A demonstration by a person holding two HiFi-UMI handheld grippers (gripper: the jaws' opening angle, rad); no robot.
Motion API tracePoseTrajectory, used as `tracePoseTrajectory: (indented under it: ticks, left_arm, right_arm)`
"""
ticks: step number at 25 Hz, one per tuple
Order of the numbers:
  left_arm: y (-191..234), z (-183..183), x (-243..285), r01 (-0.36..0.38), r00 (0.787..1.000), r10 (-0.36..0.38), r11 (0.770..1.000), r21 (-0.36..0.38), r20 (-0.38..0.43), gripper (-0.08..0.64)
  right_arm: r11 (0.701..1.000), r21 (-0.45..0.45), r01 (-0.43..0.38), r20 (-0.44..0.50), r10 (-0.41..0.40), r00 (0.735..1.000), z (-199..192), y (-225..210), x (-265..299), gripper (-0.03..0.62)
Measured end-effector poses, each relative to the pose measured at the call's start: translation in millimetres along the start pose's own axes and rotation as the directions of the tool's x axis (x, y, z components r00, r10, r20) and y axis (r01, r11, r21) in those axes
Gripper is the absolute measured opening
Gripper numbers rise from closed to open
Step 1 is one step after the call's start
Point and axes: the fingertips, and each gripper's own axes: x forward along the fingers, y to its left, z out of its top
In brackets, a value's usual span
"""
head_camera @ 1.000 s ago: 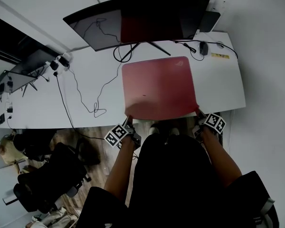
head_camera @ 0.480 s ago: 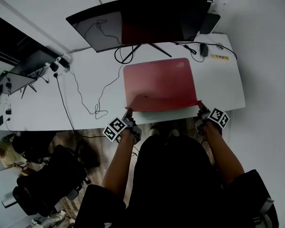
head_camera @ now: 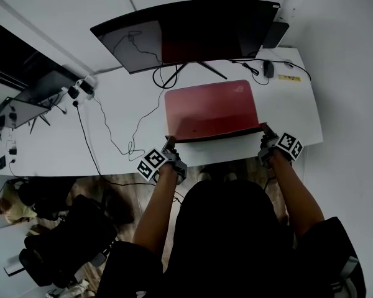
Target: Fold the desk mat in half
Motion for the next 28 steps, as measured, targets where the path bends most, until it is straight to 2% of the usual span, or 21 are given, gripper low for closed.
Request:
tracePoseTrajectory:
  ticks: [13,28]
  left_arm:
    - [-17.4,35.3,40.8,0.03,0.999,-0.03,0.999,0.018,0.012,0.031]
    - [-28.0,68.2,94.2,0.018,1.0,-0.019,0.999,0.041,0.018,0.032]
  right_arm:
    - [1.0,-0.016,-0.024,0.015,0.024,1.0,30.1,19.5,40.6,0.015]
    - [0.997,-0.07,-0.012,-0.029,0.01,1.0,58.5,25.5,97.4,0.015]
